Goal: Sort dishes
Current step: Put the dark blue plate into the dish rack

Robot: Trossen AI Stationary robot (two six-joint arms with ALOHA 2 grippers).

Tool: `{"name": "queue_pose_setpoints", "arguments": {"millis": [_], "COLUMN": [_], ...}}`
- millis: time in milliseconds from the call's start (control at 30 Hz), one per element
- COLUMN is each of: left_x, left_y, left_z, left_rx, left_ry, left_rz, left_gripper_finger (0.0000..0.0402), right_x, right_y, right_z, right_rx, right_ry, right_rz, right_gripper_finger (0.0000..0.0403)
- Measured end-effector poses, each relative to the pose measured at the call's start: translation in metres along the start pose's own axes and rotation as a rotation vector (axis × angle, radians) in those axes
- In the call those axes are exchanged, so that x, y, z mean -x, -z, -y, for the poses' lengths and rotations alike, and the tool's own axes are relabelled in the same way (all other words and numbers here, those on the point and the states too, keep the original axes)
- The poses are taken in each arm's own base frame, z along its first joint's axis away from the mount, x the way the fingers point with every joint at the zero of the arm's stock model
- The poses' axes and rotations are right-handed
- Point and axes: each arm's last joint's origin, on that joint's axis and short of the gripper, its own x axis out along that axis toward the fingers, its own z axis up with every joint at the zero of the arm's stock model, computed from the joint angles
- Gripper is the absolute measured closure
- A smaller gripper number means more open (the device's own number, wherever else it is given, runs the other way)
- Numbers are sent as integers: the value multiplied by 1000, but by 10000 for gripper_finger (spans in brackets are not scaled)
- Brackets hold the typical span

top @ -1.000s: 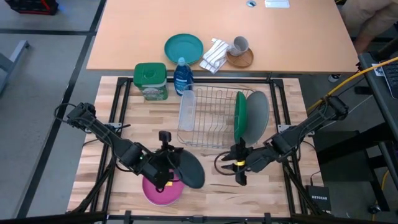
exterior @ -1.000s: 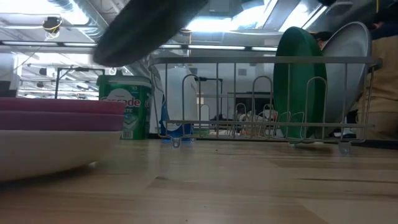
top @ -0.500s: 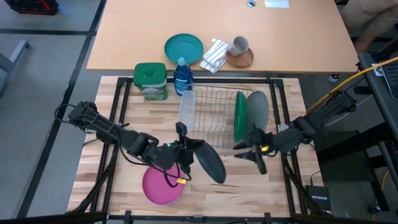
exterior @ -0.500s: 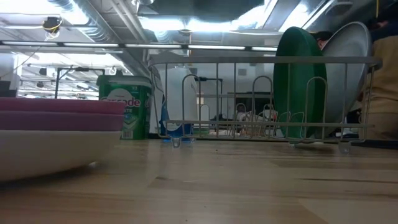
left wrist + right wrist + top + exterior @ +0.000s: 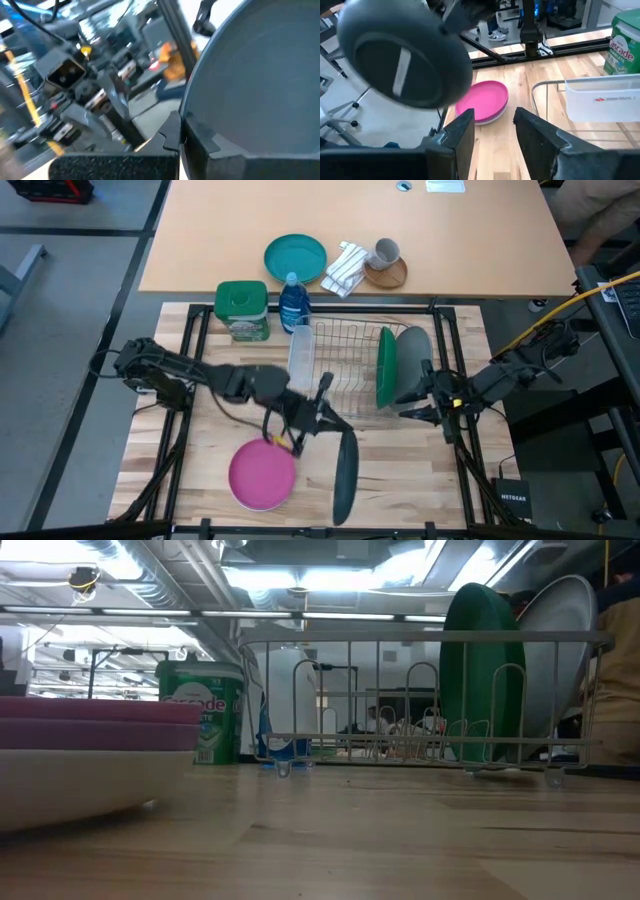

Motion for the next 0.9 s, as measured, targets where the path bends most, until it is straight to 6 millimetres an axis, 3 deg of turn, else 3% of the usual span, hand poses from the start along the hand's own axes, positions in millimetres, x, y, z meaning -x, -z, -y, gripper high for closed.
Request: {"name": "queue_pose_setpoints", "arguments": {"millis": [400,667,900], "left_x": [27,43,44], "left_y": [39,78,120], "left_z": [-90,-134,-164], "left_rx": [85,119,125], "left_ry": [90,74,93], "left_rz": [190,164,216], "left_gripper_finger": [401,401,401], "right_x": [11,11,11], "right_y": [5,6,6], "right_z": [6,7,8], "right_rx": [18,24,25], "right_ry": [20,38,77], "right_rz": [-44,-53,-36], "right_gripper_finger": [256,256,256]}}
